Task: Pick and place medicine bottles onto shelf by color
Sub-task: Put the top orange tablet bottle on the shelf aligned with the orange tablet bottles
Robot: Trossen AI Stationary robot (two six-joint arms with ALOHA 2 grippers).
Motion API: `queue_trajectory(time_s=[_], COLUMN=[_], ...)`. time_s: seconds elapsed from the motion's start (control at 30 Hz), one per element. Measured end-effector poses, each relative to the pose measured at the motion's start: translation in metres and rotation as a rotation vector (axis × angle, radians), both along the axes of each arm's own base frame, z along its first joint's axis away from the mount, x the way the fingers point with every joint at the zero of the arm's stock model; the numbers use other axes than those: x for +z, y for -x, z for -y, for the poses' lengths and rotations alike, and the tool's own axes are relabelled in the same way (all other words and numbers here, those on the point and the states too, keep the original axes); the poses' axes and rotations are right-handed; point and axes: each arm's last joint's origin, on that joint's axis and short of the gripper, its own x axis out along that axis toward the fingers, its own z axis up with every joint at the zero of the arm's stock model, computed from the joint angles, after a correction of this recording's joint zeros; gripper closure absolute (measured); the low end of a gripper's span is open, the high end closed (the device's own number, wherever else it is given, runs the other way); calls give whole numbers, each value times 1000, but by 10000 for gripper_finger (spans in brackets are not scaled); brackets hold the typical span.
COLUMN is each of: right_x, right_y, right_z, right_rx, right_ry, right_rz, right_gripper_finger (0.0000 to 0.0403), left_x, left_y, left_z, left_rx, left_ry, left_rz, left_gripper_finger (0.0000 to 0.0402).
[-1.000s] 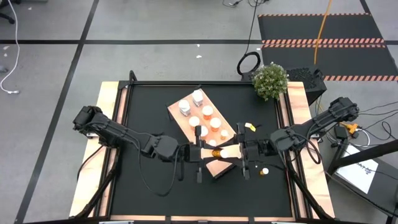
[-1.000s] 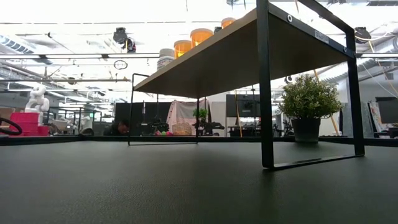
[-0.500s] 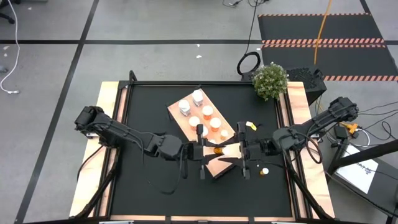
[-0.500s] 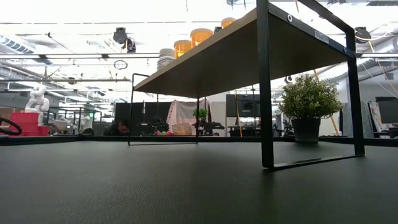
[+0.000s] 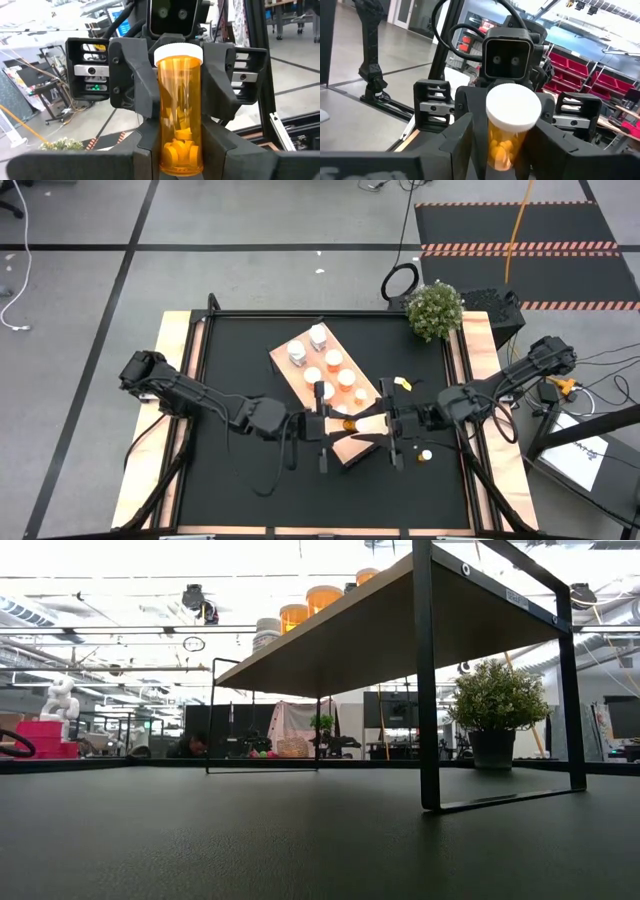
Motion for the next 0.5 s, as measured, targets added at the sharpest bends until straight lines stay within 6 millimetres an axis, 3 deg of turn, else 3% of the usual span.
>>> queue_trajectory(time_s=[0.5], right_x=[1], right_y=[0], right_z=[0], right_rx=[0], right_ry=[-13], right_rz=[6], right_gripper_finger=[259], left_x=[1], left_y=[0], left_z=[0], left_rx=[-3], left_ry=[7], left_rz=[7], left_gripper_finger=[309])
